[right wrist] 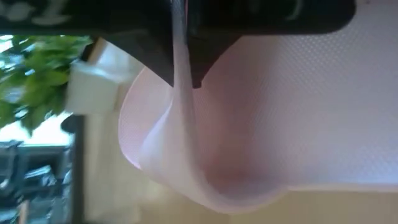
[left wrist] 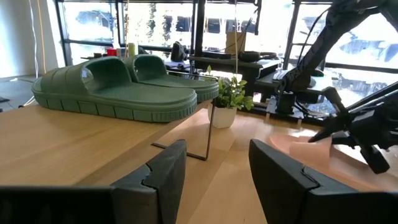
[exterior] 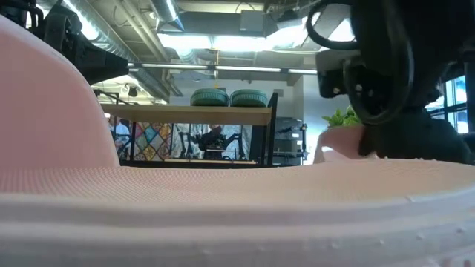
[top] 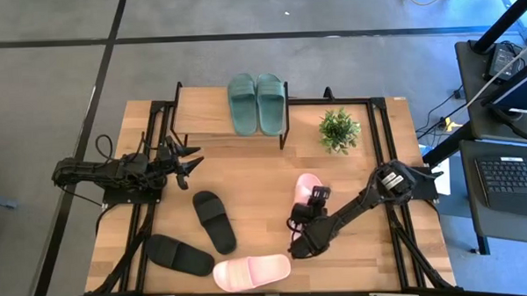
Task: Pick and place slides into the shelf
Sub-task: Put the top pink slide under the shelf
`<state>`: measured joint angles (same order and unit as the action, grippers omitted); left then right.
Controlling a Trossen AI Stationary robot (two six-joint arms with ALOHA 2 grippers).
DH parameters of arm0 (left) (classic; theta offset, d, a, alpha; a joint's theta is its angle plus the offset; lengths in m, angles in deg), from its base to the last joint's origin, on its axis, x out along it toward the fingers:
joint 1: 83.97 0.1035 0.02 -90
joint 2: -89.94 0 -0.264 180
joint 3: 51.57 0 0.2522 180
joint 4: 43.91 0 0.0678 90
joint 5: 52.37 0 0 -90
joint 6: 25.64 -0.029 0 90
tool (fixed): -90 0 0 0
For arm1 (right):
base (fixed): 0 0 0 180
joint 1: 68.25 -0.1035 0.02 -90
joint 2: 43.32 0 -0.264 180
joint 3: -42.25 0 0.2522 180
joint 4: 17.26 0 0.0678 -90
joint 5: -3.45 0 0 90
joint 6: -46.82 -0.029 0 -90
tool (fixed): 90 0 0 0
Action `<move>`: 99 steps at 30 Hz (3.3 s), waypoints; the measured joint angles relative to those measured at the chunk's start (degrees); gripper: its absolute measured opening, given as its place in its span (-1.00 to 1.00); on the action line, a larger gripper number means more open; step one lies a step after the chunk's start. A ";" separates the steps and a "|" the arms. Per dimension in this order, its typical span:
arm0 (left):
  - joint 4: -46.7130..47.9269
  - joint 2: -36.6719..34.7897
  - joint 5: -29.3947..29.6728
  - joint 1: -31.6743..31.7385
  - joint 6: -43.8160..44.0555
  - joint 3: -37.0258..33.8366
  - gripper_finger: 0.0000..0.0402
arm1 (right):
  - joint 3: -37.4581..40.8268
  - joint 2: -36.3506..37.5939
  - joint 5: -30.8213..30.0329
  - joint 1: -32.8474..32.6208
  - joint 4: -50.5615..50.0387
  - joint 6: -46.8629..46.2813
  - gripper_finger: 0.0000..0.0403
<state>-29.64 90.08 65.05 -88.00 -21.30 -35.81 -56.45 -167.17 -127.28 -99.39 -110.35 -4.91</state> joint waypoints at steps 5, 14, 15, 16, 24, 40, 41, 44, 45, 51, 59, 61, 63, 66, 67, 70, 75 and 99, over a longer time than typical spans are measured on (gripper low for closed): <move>-0.02 0.01 0.19 0.00 0.00 0.00 -0.16 | -3.43 0.00 -6.35 3.21 0.00 8.78 -0.94; 0.02 0.00 1.86 0.00 -0.01 0.00 -0.16 | -6.56 0.34 -6.36 11.91 9.71 30.68 -0.94; 0.01 0.00 1.86 0.00 -0.02 0.01 -0.16 | -6.56 0.75 -5.78 12.82 11.85 33.77 -0.94; 0.02 0.00 1.86 0.00 -0.01 0.00 -0.16 | -6.56 1.21 -5.35 13.69 14.18 36.68 -0.94; 0.04 0.02 1.90 0.00 -0.02 0.00 -0.16 | -6.55 2.84 2.33 20.69 28.60 51.77 -0.94; 0.05 0.01 1.90 0.00 -0.02 0.00 -0.16 | 5.38 3.12 2.33 27.81 50.44 59.98 -0.95; 0.07 0.01 1.90 0.00 -0.02 0.00 -0.16 | 5.66 3.19 2.33 27.85 51.10 60.01 -0.95; 0.07 0.00 1.90 0.00 -0.02 0.00 -0.16 | 5.65 3.19 1.96 27.92 51.33 59.81 -0.95; 0.06 0.02 1.90 0.00 -0.02 0.00 -0.16 | 5.64 3.18 1.77 27.92 51.26 59.52 -0.94; 0.07 0.01 1.90 0.00 -0.02 0.02 -0.16 | 5.62 3.10 1.48 27.93 50.43 57.74 -0.63; 0.07 0.00 1.88 0.00 -0.02 0.00 -0.16 | 5.62 3.04 2.64 27.98 49.38 55.35 -0.35; 0.07 0.01 1.88 0.00 -0.02 0.01 -0.16 | 5.62 3.28 2.63 28.02 49.14 54.62 -0.25; 0.07 0.01 1.88 0.00 -0.02 0.01 -0.16 | 5.64 3.67 2.60 27.90 49.04 53.66 -0.17; 0.07 0.00 1.88 -0.02 -0.02 0.00 -0.16 | 5.77 5.33 3.20 27.59 48.11 53.25 -0.09; 0.07 0.01 1.88 -0.02 -0.02 0.00 -0.16 | 5.77 5.99 3.36 27.40 47.64 53.29 -0.07; 0.07 0.00 1.86 -0.02 -0.02 0.00 -0.16 | 5.77 7.34 3.73 26.83 47.09 53.25 -0.03; 0.07 0.01 1.86 -0.02 -0.02 0.01 -0.16 | 4.94 8.55 3.51 25.71 45.98 53.04 0.00; 0.07 0.02 1.62 0.00 0.07 0.02 -0.16 | -1.25 8.38 51.36 18.06 44.48 46.59 0.00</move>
<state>-29.57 90.10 66.67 -88.00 -21.23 -35.79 -57.71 -158.79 -75.92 -81.33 -65.87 41.67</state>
